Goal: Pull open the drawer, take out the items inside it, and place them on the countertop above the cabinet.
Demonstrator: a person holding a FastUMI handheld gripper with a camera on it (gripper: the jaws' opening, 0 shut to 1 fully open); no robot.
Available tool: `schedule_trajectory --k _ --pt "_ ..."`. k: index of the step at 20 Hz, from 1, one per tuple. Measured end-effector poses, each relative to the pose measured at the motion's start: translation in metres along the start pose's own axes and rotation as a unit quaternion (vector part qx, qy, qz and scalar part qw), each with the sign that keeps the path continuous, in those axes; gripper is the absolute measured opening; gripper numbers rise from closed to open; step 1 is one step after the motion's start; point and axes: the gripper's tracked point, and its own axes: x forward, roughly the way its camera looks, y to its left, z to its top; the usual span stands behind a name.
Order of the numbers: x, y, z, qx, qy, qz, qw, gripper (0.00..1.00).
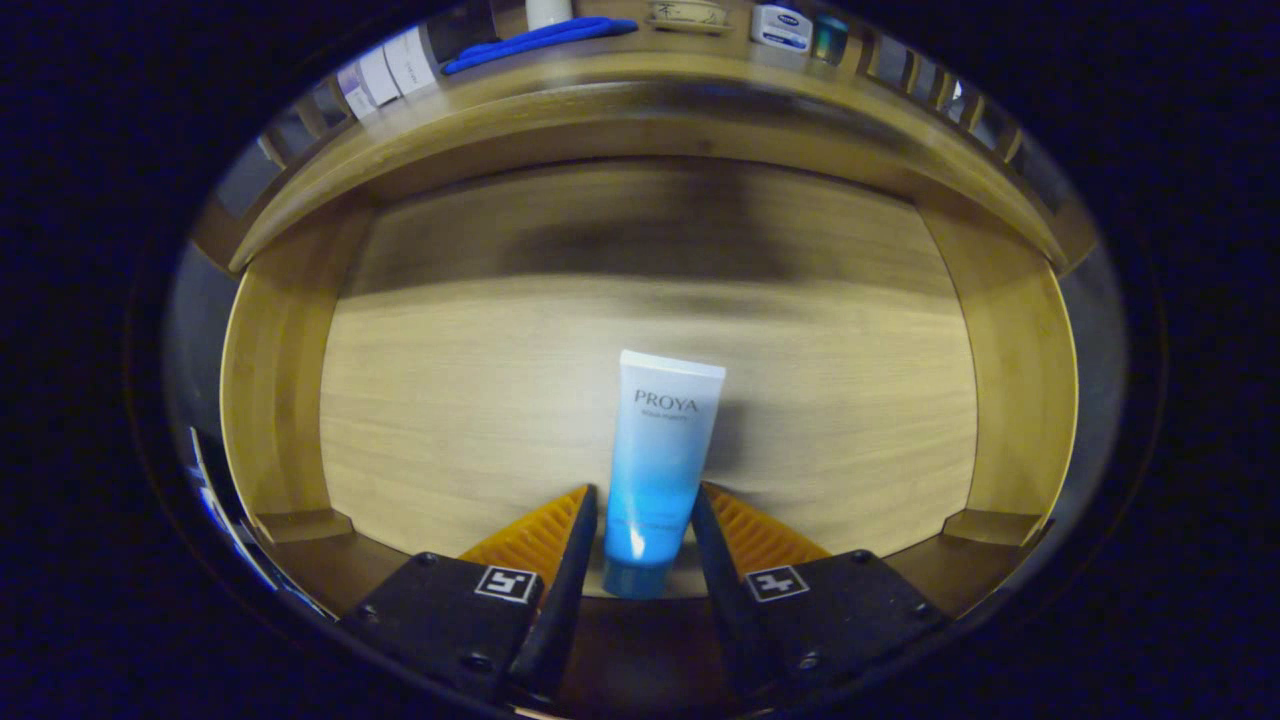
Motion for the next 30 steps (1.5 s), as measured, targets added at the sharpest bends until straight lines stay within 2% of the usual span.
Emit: schedule_trajectory --k 1,3,5,8,18,21,25,27,30 --pt "-0.001 0.000 0.001 -0.002 -0.006 0.005 1.000 0.55" --pt "-0.001 0.003 0.003 0.001 -0.017 0.018 1.000 0.49" --pt "-0.004 0.008 0.004 0.012 -0.025 0.041 0.999 0.47" --pt "-0.019 0.014 0.010 0.010 -0.056 0.048 0.997 0.45" --pt "-0.097 0.014 0.042 -0.001 -0.131 0.072 0.989 0.44" --pt "-0.118 0.003 0.059 -0.011 -0.155 0.055 0.986 0.43" --pt "-0.141 0.000 0.088 -0.016 -0.171 0.062 0.983 0.44" --pt "-0.147 -0.009 0.106 -0.027 -0.187 0.035 0.981 0.43" --pt "-0.157 -0.003 0.142 -0.036 -0.212 0.034 0.976 0.43"
